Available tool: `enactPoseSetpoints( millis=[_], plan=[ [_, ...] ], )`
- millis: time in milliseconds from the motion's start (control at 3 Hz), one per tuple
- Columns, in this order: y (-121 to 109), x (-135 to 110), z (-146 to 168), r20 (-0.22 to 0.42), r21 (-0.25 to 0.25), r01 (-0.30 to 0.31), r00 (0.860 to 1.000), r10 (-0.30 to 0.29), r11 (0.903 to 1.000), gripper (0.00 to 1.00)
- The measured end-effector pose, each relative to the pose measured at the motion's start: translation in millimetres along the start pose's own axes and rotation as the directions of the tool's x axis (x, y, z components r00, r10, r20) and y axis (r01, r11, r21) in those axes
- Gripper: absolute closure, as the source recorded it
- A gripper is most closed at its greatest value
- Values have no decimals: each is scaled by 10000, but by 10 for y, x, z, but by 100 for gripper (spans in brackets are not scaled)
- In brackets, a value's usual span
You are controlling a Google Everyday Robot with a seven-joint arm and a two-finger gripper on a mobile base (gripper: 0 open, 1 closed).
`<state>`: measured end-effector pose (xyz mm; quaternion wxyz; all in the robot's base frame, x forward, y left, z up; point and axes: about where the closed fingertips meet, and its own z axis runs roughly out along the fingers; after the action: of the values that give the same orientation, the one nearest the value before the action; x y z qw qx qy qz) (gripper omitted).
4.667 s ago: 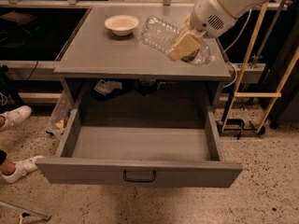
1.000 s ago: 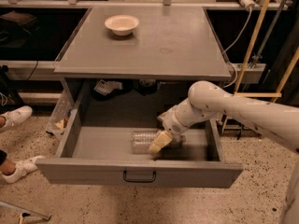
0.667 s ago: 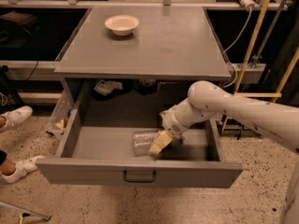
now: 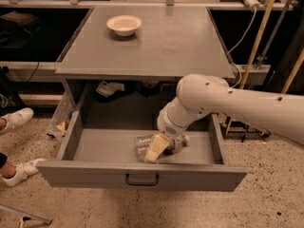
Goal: Place water bottle into top drawer
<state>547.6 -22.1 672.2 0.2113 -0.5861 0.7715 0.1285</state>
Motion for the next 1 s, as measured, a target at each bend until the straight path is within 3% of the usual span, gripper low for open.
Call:
enactPoseSetpoints(
  millis=[333,667,1000],
  plan=[
    [227,-224,-591,-998,749,-70,9949,145,9972,0],
    [293,-356,-952,-927,1349,-505,9937,633,9896,0],
    [293,-356,-953,-926,1351,-506,9937,635,9895,0]
  ],
)
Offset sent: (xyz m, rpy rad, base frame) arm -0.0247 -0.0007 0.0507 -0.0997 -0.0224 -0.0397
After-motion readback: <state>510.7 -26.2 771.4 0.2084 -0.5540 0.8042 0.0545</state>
